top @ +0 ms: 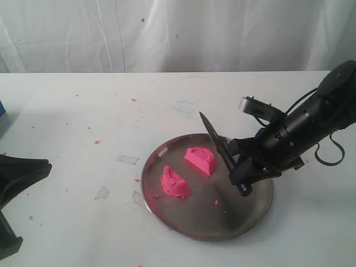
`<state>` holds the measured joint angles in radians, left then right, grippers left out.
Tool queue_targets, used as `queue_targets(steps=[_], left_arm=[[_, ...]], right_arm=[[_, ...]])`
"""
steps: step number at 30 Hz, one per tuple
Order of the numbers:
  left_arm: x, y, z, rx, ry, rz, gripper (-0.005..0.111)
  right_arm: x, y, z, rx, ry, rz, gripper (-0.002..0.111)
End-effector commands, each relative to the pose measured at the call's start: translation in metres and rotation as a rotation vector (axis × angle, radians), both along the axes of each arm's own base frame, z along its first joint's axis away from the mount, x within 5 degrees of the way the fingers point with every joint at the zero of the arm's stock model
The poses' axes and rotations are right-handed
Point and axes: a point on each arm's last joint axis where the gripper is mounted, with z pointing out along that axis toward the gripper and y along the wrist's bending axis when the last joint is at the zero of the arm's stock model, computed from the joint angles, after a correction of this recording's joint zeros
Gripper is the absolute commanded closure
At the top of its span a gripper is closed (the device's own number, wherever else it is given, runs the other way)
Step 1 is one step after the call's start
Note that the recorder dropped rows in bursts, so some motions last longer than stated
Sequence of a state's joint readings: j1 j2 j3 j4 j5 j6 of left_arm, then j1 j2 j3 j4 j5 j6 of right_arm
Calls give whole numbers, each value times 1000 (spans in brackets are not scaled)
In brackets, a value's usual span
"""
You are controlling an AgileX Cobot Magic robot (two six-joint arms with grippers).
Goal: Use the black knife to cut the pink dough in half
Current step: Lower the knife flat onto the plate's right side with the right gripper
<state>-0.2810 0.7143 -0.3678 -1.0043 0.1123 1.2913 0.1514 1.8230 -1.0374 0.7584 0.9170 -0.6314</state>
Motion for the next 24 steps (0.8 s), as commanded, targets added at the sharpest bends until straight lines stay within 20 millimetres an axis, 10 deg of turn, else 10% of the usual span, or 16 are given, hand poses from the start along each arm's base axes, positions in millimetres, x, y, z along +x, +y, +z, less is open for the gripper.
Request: queue_targets(steps=[1, 24], left_arm=[[-2, -1, -1, -35, 17, 2, 107], [-2, -1, -1, -35, 17, 2, 107]], right_arm=[[-3, 3, -10, 5, 46, 31, 108], [-10, -5, -15, -87, 60, 60, 108]])
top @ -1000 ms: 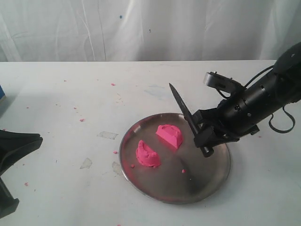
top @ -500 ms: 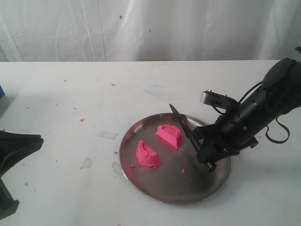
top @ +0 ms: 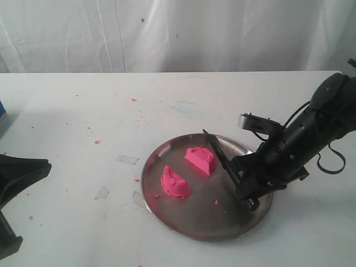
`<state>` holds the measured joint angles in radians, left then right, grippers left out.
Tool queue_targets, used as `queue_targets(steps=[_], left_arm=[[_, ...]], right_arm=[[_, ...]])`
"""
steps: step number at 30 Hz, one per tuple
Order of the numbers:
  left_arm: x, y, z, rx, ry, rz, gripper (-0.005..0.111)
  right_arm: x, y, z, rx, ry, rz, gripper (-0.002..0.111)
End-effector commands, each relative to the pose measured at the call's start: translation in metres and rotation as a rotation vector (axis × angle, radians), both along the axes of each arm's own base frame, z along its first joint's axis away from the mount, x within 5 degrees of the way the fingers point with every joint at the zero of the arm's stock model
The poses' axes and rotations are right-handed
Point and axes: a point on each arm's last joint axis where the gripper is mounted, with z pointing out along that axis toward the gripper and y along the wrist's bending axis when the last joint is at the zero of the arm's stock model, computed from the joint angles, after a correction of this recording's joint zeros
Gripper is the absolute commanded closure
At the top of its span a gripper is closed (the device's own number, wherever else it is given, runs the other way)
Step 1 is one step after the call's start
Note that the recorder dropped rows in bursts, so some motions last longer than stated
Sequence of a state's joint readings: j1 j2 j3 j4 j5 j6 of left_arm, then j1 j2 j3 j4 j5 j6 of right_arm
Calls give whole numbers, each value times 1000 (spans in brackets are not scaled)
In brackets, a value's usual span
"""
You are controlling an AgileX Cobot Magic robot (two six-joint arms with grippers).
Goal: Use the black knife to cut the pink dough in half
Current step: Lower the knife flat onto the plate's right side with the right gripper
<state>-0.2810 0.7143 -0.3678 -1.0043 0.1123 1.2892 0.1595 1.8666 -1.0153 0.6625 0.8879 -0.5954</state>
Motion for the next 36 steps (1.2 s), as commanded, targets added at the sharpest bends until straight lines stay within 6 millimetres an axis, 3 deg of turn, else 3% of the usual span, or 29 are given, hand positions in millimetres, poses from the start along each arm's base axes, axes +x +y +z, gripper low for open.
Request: queue_targets(steps=[1, 13, 23, 36], left_arm=[[-2, -1, -1, -33, 16, 1, 107], [-2, -1, -1, -33, 18, -2, 107], [-2, -1, -1, -33, 18, -2, 107], [-4, -2, -2, -36, 31, -23, 107]], right_arm=[[-10, -3, 4, -21, 26, 60, 108], [-19, -5, -3, -32, 61, 79, 108], [-16, -6, -3, -42, 32, 63, 84], [-14, -7, -4, -56, 11, 61, 83]])
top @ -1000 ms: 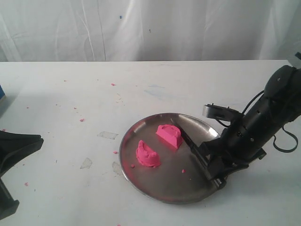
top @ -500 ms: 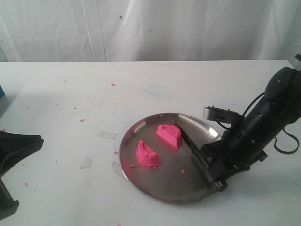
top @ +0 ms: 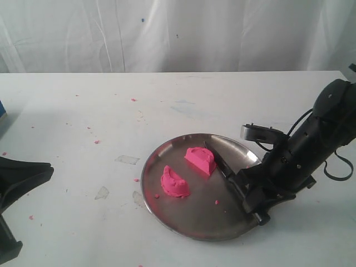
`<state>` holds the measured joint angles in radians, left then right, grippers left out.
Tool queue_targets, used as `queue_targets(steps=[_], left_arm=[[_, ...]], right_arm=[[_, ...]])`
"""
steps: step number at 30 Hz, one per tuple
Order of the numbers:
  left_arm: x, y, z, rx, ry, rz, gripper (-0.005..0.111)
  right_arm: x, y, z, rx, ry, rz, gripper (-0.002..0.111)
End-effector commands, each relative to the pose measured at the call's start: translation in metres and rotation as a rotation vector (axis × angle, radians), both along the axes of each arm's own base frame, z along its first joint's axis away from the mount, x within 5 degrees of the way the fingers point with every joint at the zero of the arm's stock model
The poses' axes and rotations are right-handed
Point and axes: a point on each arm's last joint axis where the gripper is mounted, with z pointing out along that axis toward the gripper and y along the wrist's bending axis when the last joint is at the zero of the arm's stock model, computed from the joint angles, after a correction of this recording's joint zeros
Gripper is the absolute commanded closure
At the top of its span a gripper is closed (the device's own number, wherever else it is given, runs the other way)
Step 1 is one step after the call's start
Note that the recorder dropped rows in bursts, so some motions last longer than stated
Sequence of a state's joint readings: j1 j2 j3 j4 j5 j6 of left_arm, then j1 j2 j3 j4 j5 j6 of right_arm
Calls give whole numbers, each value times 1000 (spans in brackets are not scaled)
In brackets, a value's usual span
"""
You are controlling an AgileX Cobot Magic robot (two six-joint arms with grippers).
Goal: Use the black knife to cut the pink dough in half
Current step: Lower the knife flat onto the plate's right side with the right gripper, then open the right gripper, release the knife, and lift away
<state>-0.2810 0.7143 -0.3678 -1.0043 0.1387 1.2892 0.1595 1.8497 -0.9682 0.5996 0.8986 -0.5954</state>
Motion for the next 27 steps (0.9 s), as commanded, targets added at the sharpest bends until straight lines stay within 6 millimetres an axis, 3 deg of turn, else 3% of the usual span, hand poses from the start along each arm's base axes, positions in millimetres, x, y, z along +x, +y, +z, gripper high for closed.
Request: queue_targets(steps=[1, 6, 13, 17, 20, 24, 27], left_arm=[[-2, -1, -1, -33, 17, -1, 107], [-2, -1, -1, -33, 17, -1, 107], [-2, -1, -1, -33, 17, -1, 107], [-2, -1, -1, -33, 17, -1, 107], [-2, -1, -1, -35, 18, 0, 107], [-2, -1, -1, -35, 17, 2, 107], [-2, -1, -1, -35, 17, 2, 107]], right_arm=[[0, -2, 1, -12, -25, 13, 83], [1, -3, 1, -26, -36, 20, 82], [3, -4, 3, -40, -52, 27, 62], [9, 1, 37, 0, -48, 20, 62], [7, -4, 65, -33, -145, 59, 62], [3, -24, 79, -232, -318, -47, 66], [-7, -44, 81, -389, -416, -158, 76]])
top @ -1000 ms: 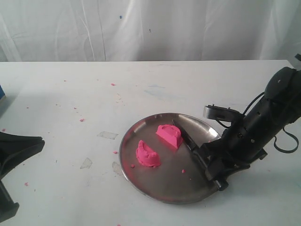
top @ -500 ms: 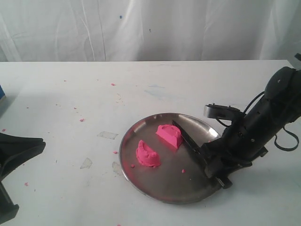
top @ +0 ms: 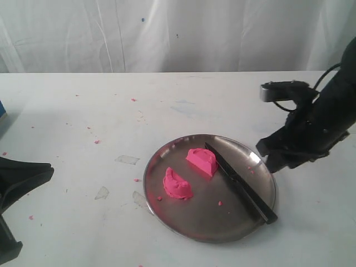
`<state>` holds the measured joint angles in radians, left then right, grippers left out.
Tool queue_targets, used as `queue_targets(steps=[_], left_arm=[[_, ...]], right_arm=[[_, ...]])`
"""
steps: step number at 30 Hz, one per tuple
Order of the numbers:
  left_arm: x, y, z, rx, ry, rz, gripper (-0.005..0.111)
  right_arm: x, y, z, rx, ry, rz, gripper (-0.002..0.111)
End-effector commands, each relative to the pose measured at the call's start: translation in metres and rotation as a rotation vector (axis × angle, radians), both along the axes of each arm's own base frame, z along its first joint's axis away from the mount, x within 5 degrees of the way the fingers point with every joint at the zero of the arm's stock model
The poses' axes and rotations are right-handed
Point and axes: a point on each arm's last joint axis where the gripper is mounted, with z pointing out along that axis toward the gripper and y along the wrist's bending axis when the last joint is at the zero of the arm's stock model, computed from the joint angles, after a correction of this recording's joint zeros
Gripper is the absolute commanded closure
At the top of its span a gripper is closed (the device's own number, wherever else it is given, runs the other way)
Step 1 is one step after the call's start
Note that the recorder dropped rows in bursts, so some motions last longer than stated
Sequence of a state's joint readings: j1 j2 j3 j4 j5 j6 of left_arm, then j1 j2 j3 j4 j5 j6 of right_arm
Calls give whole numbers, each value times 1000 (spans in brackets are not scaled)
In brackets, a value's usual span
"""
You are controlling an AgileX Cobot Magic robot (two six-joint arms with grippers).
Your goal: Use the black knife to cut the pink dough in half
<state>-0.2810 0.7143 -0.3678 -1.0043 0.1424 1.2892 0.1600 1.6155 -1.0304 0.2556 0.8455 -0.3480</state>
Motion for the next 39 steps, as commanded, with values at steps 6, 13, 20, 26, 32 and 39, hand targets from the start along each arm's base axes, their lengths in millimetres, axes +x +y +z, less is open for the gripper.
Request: queue_targets(steps=[6, 13, 20, 26, 32, 39], left_arm=[[-2, 0, -1, -34, 15, 5, 107], [-2, -1, -1, -35, 17, 2, 107], [-2, -1, -1, -34, 16, 3, 107], [-2, 0, -1, -34, 15, 5, 107], [-2, 0, -1, -34, 15, 5, 107], [-2, 0, -1, -33, 15, 4, 107]], right_arm=[[-47, -42, -20, -239, -133, -252, 108], [-71, -42, 32, -86, -452, -354, 108], [-145, -55, 105, -10, -914, -338, 108], [-227, -71, 136, 28, -1197, -387, 108], [-269, -80, 116, 38, -1144, -465, 108], [-298, -88, 104, 26, -1109, -517, 108]])
